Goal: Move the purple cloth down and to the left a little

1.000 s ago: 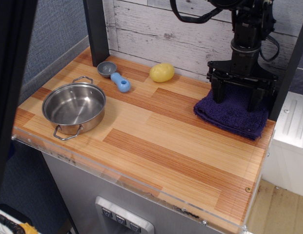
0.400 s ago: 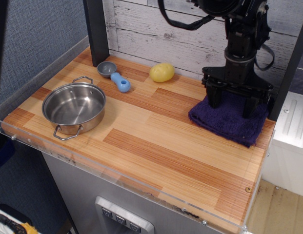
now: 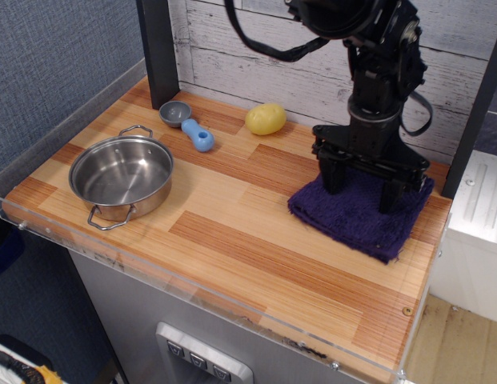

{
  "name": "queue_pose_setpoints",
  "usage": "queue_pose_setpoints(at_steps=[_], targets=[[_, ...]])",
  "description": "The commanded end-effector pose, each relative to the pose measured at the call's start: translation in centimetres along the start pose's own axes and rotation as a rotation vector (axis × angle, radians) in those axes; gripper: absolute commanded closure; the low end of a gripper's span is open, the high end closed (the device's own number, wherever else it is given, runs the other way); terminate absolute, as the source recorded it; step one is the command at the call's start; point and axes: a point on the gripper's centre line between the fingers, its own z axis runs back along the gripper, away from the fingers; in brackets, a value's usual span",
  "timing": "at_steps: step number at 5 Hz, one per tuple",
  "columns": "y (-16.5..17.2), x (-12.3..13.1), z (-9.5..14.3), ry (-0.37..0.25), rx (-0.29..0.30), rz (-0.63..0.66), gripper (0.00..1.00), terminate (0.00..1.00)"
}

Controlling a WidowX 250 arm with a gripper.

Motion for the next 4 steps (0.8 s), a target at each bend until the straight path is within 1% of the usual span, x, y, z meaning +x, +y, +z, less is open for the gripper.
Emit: queue_pose_setpoints(at_steps=[1,2,4], targets=[[3.2,-5.2,-0.1,0.012,0.015,0.058,0.0,0.0],[3.9,-7.0,0.3,0.013,0.014,0.065,0.0,0.0],[4.5,-10.5,1.5,0.026,0.009,0.124,0.0,0.0]])
